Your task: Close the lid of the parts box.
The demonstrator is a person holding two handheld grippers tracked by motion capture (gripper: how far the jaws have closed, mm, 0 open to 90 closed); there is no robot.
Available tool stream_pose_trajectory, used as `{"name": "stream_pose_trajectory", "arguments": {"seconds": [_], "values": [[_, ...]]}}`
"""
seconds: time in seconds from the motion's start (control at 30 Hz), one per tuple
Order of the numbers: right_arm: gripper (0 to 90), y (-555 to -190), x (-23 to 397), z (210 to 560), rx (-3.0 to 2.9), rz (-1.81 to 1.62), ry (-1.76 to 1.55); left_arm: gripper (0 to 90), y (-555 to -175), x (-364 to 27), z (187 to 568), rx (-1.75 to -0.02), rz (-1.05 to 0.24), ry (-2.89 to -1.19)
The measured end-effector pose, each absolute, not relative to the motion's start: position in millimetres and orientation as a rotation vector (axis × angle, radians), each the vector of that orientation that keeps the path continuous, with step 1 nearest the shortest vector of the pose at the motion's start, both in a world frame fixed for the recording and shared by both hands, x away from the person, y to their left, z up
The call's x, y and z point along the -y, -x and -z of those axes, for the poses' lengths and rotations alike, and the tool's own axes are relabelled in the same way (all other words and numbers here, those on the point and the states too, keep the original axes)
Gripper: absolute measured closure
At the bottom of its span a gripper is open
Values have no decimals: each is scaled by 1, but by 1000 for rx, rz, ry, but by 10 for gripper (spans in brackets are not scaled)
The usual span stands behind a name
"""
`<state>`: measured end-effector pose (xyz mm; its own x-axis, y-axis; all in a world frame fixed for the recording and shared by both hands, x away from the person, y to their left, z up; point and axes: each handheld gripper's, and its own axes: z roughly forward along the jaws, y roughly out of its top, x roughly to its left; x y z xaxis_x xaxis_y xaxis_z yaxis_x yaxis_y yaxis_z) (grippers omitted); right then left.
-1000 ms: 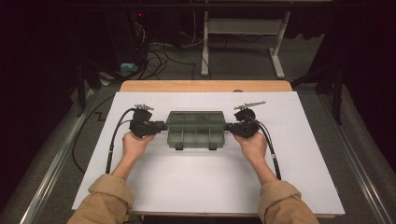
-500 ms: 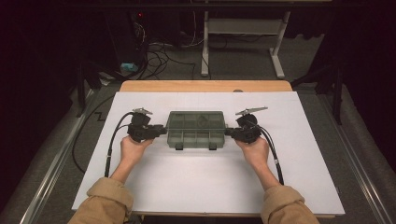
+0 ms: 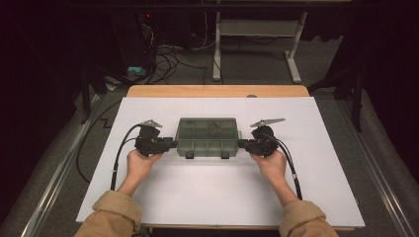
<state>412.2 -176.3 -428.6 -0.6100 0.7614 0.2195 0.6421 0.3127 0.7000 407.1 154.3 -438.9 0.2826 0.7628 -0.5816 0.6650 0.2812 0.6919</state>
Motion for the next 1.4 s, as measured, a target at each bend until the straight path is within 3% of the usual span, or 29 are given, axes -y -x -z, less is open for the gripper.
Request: {"name": "stream_pose_trajectory", "arguments": {"seconds": [0.53,0.7,1.17,1.4], "values": [[824,-408,180,434,-2419,-1174,-1312,623,-406,-170,437,-1464,-212,-1391],[812,-408,181,437,-2421,-1156,-1316,623,-396,-165,420,-1392,-256,-1354],[765,-407,189,436,-2395,-1125,-1324,633,-393,-145,418,-1352,-232,-1415],[811,-399,187,425,-2376,-1193,-1275,642,-393,-142,423,-1354,-239,-1431]]}}
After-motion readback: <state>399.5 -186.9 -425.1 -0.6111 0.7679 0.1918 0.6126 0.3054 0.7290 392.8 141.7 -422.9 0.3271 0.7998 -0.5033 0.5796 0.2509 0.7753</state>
